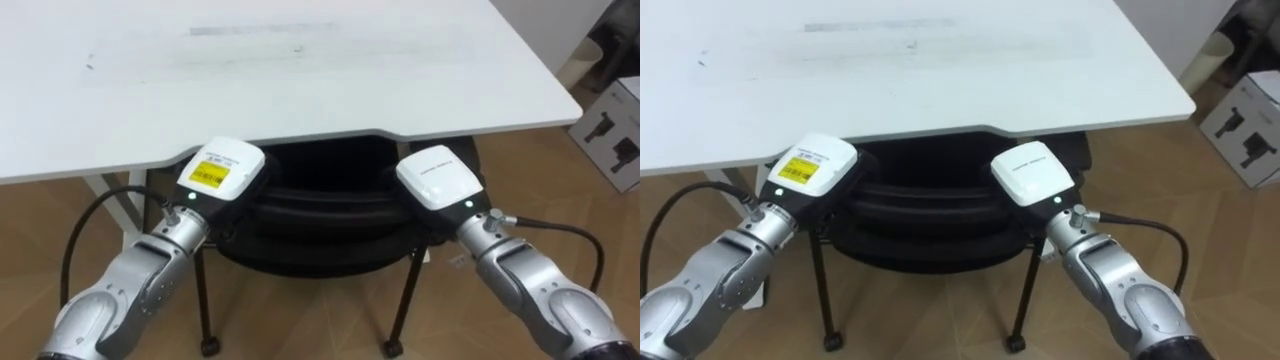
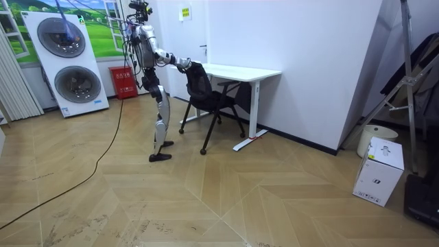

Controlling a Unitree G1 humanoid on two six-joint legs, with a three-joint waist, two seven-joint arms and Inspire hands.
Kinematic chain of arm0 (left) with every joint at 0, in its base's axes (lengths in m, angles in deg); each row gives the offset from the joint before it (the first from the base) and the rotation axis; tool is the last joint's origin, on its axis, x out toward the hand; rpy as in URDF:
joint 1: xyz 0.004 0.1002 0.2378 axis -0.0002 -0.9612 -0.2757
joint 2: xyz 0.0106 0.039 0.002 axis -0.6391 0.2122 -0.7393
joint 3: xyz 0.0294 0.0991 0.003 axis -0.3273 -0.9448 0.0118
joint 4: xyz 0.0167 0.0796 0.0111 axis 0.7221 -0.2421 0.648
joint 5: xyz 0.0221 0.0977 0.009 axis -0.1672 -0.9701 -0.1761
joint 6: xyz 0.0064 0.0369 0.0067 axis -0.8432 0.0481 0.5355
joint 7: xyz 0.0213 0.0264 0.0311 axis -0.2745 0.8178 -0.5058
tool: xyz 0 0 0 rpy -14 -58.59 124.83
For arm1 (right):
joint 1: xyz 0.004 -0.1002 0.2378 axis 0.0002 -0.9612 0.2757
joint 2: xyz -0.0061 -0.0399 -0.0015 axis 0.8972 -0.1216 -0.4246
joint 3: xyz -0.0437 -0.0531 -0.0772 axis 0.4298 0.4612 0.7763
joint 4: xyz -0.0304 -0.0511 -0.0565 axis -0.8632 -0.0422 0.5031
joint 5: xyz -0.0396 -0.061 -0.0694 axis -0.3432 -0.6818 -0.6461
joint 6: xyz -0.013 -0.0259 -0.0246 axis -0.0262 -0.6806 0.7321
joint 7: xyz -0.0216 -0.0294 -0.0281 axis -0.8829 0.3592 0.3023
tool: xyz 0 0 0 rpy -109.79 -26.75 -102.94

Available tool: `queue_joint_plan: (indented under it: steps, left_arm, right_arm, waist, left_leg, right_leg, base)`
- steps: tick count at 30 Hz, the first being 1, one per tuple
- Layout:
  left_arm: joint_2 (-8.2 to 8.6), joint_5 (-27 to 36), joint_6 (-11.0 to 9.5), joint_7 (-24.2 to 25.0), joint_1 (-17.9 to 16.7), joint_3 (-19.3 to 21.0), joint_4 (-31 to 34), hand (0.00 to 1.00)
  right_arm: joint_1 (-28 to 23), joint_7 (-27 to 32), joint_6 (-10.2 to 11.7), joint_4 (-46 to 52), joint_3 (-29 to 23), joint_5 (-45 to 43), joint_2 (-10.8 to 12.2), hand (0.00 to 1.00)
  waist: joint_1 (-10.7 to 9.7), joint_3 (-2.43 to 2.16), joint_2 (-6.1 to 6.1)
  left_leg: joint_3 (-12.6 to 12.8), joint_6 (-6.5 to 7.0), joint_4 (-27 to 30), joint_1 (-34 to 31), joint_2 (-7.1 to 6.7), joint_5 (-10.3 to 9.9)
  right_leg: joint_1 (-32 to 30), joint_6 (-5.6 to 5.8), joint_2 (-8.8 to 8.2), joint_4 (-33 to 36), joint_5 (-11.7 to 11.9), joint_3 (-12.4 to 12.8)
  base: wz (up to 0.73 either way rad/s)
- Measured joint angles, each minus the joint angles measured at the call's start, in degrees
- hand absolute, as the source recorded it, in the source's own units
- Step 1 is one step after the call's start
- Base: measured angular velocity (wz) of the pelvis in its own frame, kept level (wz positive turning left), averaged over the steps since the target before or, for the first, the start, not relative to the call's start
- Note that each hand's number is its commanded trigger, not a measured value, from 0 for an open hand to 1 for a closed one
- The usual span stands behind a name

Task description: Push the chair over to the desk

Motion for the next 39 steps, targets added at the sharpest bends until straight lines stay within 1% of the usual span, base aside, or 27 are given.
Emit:
queue_joint_plan:
  steps: [4,9,11,13,14,15,16,18,21,23,24,25,26,28,30,31,33,34,35,36,38,39]
  left_arm:
    - [0.2,0.0,0.14,0.43,0.0,0.04,0.0,1.0]
    - [0.68,-0.21,1.41,1.58,0.0,0.03,-0.02,1.0]
    - [0.77,-0.21,1.59,1.44,-0.03,0.03,0.0,1.0]
    - [0.62,-0.32,1.59,1.21,-0.03,0.03,0.06,1.0]
    - [0.55,-0.49,1.61,1.12,-0.03,0.04,0.07,1.0]
    - [0.39,-0.77,1.68,1.14,-0.03,0.04,0.13,1.0]
    - [0.38,-0.82,1.76,1.18,-0.03,0.05,0.17,1.0]
    - [0.24,-1.4,2.2,1.68,-0.02,0.15,0.83,1.0]
    - [0.35,-2.05,2.76,2.41,-0.02,0.19,1.52,1.0]
    - [0.35,-2.05,3.0,2.8,-0.02,0.19,1.75,1.0]
    - [0.35,-2.05,3.17,3.09,-0.02,0.18,1.93,1.0]
    - [0.36,-2.05,3.24,3.17,-0.03,0.18,2.01,0.24]
    - [0.36,-2.17,3.31,3.27,-0.05,0.18,2.15,0.0]
    - [0.44,-2.25,3.4,3.27,-0.11,0.18,2.19,0.0]
    - [1.14,-2.26,4.48,3.61,-0.45,0.18,2.4,0.0]
    - [1.53,-2.24,4.87,3.73,-0.46,0.18,2.4,0.0]
    - [3.88,-0.41,6.69,4.6,-0.47,0.65,2.75,0.0]
    - [4.38,0.28,7.17,4.72,-0.52,0.69,2.86,0.0]
    - [4.78,1.78,8.02,4.77,-0.79,0.73,2.95,0.0]
    - [4.8,3.44,8.8,4.87,-1.15,0.91,3.05,0.0]
    - [4.97,5.0,9.14,5.02,-1.32,1.32,3.51,0.0]
    - [5.42,5.76,9.85,5.03,-1.44,1.52,3.79,0.0]
  right_arm:
    - [0.0,-0.28,-0.11,0.09,0.28,0.06,0.03,1.0]
    - [0.16,-1.82,-2.07,0.38,1.81,1.2,-0.06,1.0]
    - [0.2,-3.44,-2.54,1.34,1.91,1.37,-0.11,1.0]
    - [0.26,-4.48,-2.54,1.57,2.05,1.77,-0.11,1.0]
    - [0.26,-4.94,-2.55,1.83,2.06,1.78,-0.14,1.0]
    - [0.26,-5.19,-2.58,1.91,2.21,1.88,-0.17,1.0]
    - [0.27,-5.22,-2.74,1.91,2.42,2.08,-0.2,1.0]
    - [0.27,-5.64,-3.5,2.12,2.97,2.62,-0.08,1.0]
    - [0.27,-7.15,-4.36,3.08,3.22,2.77,-0.09,1.0]
    - [0.29,-7.55,-4.92,3.47,3.5,2.84,-0.09,1.0]
    - [0.31,-7.87,-4.99,3.66,3.5,2.85,-0.09,0.67]
    - [0.31,-7.91,-5.0,3.69,3.5,2.86,-0.09,0.31]
    - [0.31,-7.93,-5.0,3.72,3.51,2.86,-0.09,0.0]
    - [0.31,-8.0,-5.02,3.72,3.53,2.96,-0.09,0.0]
    - [0.31,-8.86,-5.66,3.79,4.09,2.99,-0.06,0.0]
    - [0.31,-9.3,-5.86,3.8,4.11,3.32,0.05,0.0]
    - [0.31,-11.66,-7.49,3.8,4.21,4.55,0.13,0.0]
    - [0.31,-12.23,-7.98,3.81,4.23,4.56,0.14,0.0]
    - [0.31,-13.49,-8.92,3.9,4.34,4.51,0.14,0.0]
    - [0.31,-14.64,-9.59,3.93,4.34,4.5,0.13,0.0]
    - [0.33,-15.55,-10.17,4.19,4.34,4.52,0.15,0.0]
    - [0.33,-16.08,-10.69,4.63,4.34,4.52,0.17,0.0]
  waist:
    - [0.21,-0.09,-0.26]
    - [1.05,-0.15,-0.49]
    - [1.24,-0.14,-0.87]
    - [1.44,-0.19,-1.27]
    - [1.55,-0.19,-1.36]
    - [2.16,-0.17,-1.51]
    - [2.52,-0.18,-1.66]
    - [2.61,-0.14,-2.29]
    - [2.68,-0.15,-2.5]
    - [2.72,-0.14,-2.51]
    - [2.73,-0.14,-2.51]
    - [2.74,-0.14,-2.51]
    - [2.74,-0.15,-2.52]
    - [2.74,-0.15,-2.53]
    - [2.82,-0.21,-2.66]
    - [2.86,-0.18,-2.73]
    - [3.86,-0.23,-2.86]
    - [4.26,-0.23,-2.86]
    - [4.91,-0.25,-2.89]
    - [5.46,-0.42,-3.03]
    - [5.81,-0.46,-3.13]
    - [5.79,-0.48,-3.08]
  left_leg:
    - [-0.15,-0.23,-0.78,0.39,-0.02,0.69]
    - [-0.56,-0.56,-0.95,1.08,-0.07,0.88]
    - [-0.75,-0.74,-1.56,1.26,-0.26,1.17]
    - [-1.16,-0.9,-2.16,1.62,-0.41,1.49]
    - [-2.0,-1.06,-2.26,1.66,-0.53,1.58]
    - [-3.21,-1.32,-2.63,1.88,-0.77,1.75]
    - [-3.51,-1.42,-2.75,1.97,-0.78,1.81]
    - [-5.15,-1.73,-2.77,1.89,-0.88,1.99]
    - [-6.08,-1.91,-2.8,1.74,-0.89,2.08]
    - [-6.1,-1.98,-2.86,1.74,-0.86,2.11]
    - [-6.13,-1.99,-2.87,1.74,-0.85,2.12]
    - [-6.14,-1.99,-2.87,1.74,-0.85,2.12]
    - [-6.16,-1.99,-2.92,1.76,-0.86,2.12]
    - [-6.19,-1.99,-2.93,1.82,-0.86,2.12]
    - [-6.27,-1.99,-3.04,2.39,-0.84,2.12]
    - [-6.32,-1.99,-3.09,2.59,-0.86,2.12]
    - [-6.37,-2.0,-3.19,3.17,-0.87,2.12]
    - [-6.39,-2.0,-3.23,3.37,-0.86,2.12]
    - [-6.55,-2.01,-3.38,3.85,-0.91,2.11]
    - [-6.56,-2.06,-3.64,4.07,-0.92,2.14]
    - [-6.86,-2.14,-3.68,4.02,-0.9,2.19]
    - [-7.02,-2.17,-3.68,4.02,-0.91,2.21]
  right_leg:
    - [0.18,-0.28,0.0,-0.03,0.21,-0.32]
    - [0.89,-0.4,0.24,-0.08,0.27,-0.49]
    - [0.77,-0.43,0.25,-0.07,0.28,-0.59]
    - [0.89,-0.44,0.24,-0.13,0.29,-0.81]
    - [0.95,-0.45,0.28,-0.13,0.29,-1.04]
    - [0.93,-0.54,0.3,-0.14,0.34,-1.07]
    - [0.88,-0.6,0.33,-0.15,0.38,-1.05]
    - [0.94,-0.67,0.52,-0.22,0.42,-1.75]
    - [0.93,-0.77,0.66,-0.3,0.48,-2.36]
    - [0.87,-0.81,0.71,-0.32,0.5,-2.34]
    - [0.87,-0.82,0.73,-0.32,0.5,-2.34]
    - [0.86,-0.82,0.73,-0.33,0.5,-2.34]
    - [0.9,-0.82,0.73,-0.4,0.5,-2.34]
    - [1.19,-1.1,0.82,-0.88,0.66,-2.34]
    - [2.25,-1.58,1.02,-2.11,0.94,-2.41]
    - [2.52,-1.58,1.05,-2.19,0.94,-2.42]
    - [3.15,-1.58,1.15,-2.73,0.95,-2.31]
    - [3.41,-1.62,1.19,-2.96,0.97,-2.31]
    - [3.68,-1.62,1.2,-3.16,0.97,-2.4]
    - [3.78,-1.62,1.19,-3.28,0.97,-2.38]
    - [3.96,-1.67,1.24,-3.55,1.06,-2.52]
    - [4.32,-1.68,1.45,-3.99,1.24,-2.7]
  base:
    - [0.03]
    - [-0.01]
    - [-0.02]
    - [0.0]
    - [-0.03]
    - [-0.09]
    - [-0.09]
    - [0.03]
    - [0.03]
    - [0.0]
    - [0.0]
    - [0.0]
    - [0.0]
    - [0.0]
    - [0.0]
    - [0.0]
    - [0.04]
    - [0.05]
    - [0.06]
    - [0.07]
    - [0.08]
    - [0.09]
